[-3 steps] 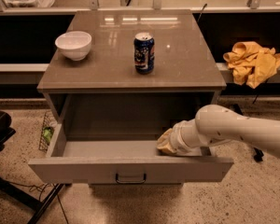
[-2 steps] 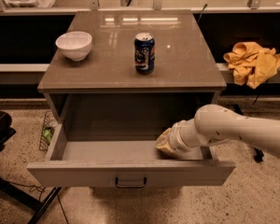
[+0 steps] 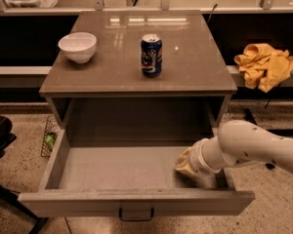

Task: Open top drawer

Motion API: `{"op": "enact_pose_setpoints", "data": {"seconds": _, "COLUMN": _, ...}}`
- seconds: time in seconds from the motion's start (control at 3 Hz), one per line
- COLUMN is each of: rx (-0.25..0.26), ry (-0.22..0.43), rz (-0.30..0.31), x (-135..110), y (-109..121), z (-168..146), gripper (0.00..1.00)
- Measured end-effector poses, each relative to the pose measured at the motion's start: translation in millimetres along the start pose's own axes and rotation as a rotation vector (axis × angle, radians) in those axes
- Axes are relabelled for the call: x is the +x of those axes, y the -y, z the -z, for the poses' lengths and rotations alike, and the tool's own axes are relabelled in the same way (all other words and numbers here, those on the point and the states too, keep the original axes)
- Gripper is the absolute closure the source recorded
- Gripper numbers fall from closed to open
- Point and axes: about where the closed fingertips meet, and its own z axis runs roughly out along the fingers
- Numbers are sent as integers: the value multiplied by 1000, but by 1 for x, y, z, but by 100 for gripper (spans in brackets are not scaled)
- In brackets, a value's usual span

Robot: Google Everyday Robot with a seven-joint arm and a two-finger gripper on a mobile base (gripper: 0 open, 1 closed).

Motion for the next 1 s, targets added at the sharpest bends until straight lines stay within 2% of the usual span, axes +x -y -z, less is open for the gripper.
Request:
{"op": "enact_pose_setpoints", "data": {"seconds": 0.33, "rx": -40, "ry": -48, "rz": -7, "x": 19, "y": -34, "z": 28, "gripper": 100}}
{"op": "enact_pose_setpoints", "data": {"seconds": 0.67, "rx": -90, "ry": -100, "rz": -15, "x": 41, "y": -78, "z": 70, "gripper": 100}}
{"op": "enact_pose_setpoints", "data": {"seconds": 1.0, "rx": -90, "ry": -100, "rz": -15, "x": 41, "y": -77, "z": 69, "gripper": 100}}
